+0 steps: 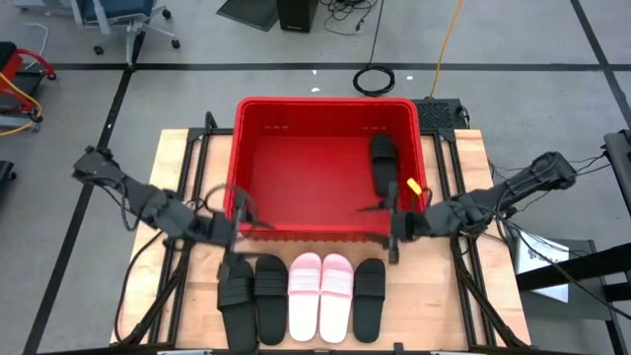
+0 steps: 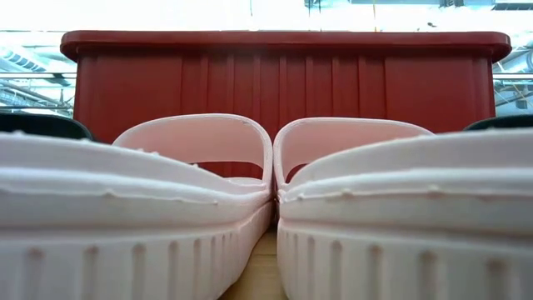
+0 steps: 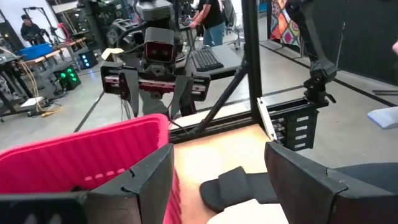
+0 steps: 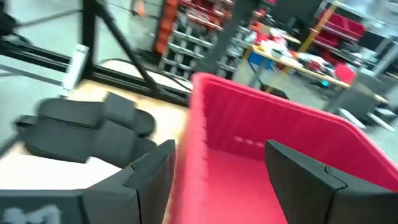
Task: Pick and place slides into bin
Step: Put the black slide into the red bin
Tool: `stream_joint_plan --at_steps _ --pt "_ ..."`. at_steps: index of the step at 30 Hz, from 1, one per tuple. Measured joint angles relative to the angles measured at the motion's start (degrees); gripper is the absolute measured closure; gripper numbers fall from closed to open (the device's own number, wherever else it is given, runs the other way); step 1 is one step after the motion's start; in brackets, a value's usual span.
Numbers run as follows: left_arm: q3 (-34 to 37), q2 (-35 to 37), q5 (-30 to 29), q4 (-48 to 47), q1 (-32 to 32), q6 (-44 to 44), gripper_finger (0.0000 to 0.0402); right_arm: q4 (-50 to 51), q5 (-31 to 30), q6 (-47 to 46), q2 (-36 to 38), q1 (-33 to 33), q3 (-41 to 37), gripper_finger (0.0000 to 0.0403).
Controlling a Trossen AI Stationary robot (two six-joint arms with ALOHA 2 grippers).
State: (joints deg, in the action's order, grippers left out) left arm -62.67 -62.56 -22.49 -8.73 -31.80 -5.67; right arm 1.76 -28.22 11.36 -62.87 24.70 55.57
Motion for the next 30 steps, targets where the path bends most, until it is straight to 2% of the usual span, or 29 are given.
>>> stream_joint_plan --at_steps 11,18,25,30 --pt "0.0 -7.4 -14.4 9.4 -14.1 1.4 0.0151 -14.2 -0.3 -1.7 -9.5 12.3 0.0 0.0165" --pt "0.0 -10.1 -22.4 14.5 -19.5 1.0 0.0151 -24.1 -0.4 -1.4 -16.1 17.7 0.0 0.0165" --pt "0.0 -11.0 -24.6 16.8 -21.4 1.9 0.0151 -27.8 -0.6 -2.9 -18.8 21.3 0.1 0.0165" --pt "0.0 -11.2 -24.7 16.2 -21.9 3.7 0.0151 -27.2 -0.2 -6.2 -22.0 23.4 3.3 0.0172"
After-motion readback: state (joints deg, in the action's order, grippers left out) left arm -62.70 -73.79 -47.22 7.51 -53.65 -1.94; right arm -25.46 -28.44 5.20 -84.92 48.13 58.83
